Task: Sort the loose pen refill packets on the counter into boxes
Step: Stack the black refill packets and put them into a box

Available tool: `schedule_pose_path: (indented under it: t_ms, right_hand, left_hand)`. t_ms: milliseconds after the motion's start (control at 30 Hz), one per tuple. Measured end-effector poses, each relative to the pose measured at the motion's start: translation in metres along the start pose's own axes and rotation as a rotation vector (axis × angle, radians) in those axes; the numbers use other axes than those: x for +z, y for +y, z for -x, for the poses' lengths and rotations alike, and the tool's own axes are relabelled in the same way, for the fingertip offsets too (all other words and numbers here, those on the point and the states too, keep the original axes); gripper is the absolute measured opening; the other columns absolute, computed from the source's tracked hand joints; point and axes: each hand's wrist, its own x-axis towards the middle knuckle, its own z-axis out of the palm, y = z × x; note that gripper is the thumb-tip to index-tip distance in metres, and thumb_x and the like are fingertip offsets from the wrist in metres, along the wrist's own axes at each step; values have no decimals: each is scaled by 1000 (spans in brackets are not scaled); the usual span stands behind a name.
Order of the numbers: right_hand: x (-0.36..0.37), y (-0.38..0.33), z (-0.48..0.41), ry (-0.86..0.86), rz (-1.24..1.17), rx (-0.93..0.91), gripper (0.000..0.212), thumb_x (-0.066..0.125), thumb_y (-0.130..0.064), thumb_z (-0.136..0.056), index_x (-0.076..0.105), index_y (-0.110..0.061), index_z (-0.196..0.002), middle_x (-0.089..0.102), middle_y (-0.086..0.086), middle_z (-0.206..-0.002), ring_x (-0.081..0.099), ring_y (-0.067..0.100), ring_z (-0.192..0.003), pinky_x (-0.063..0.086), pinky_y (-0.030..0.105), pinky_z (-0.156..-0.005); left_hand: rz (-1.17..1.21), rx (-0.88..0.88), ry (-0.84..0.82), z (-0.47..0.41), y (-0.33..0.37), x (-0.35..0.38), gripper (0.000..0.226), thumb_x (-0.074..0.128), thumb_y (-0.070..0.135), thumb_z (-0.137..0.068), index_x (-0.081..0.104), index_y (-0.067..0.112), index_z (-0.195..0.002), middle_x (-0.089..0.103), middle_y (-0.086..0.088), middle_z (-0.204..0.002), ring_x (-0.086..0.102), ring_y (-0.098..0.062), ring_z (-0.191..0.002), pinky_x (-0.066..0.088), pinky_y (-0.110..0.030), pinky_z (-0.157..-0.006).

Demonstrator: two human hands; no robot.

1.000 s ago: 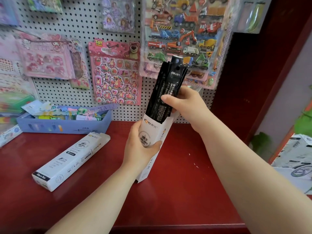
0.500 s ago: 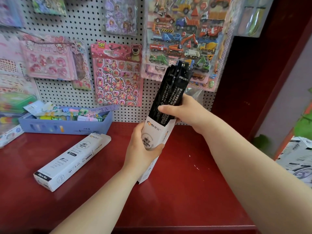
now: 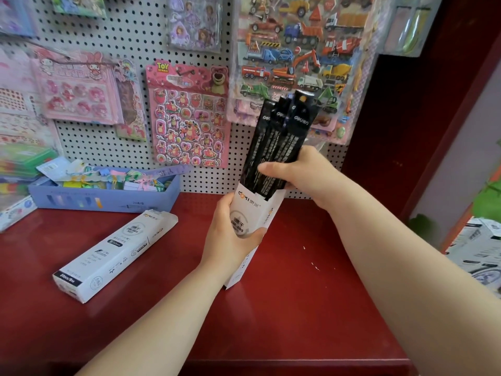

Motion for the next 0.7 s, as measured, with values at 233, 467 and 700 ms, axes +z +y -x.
schedule_pose_path:
  t_ms: [233, 467, 700]
  right_hand:
    - [1, 2, 6, -69, -28, 22, 10, 60, -23, -85, 53, -30, -83, 60, -14, -85, 57, -1, -76, 46, 2, -54]
    - [-7, -5, 3, 181, -98, -108, 15, 62, -19, -84, 53, -28, -77, 62, -9, -79, 64, 1, -68, 47, 11, -50]
    - [-16, -10, 3, 205, 37, -75, 14, 67, -22, -80, 55, -24, -73, 65, -3, -82, 65, 10, -70, 52, 22, -63]
  left_hand:
    - [8, -5, 14, 0, -1, 2, 73, 76, 11, -67, 37, 15, -128, 45, 10, -112, 46, -6, -107, 35, -2, -71]
    - [1, -5, -8, 1, 0, 3, 74, 76, 12, -67, 36, 16, -128, 44, 10, -113, 45, -6, -107, 36, -9, -77]
    - [5, -3, -2, 2, -2, 0, 73, 77, 11, -65, 38, 16, -126, 46, 10, -112, 46, -6, -106, 35, 8, -71]
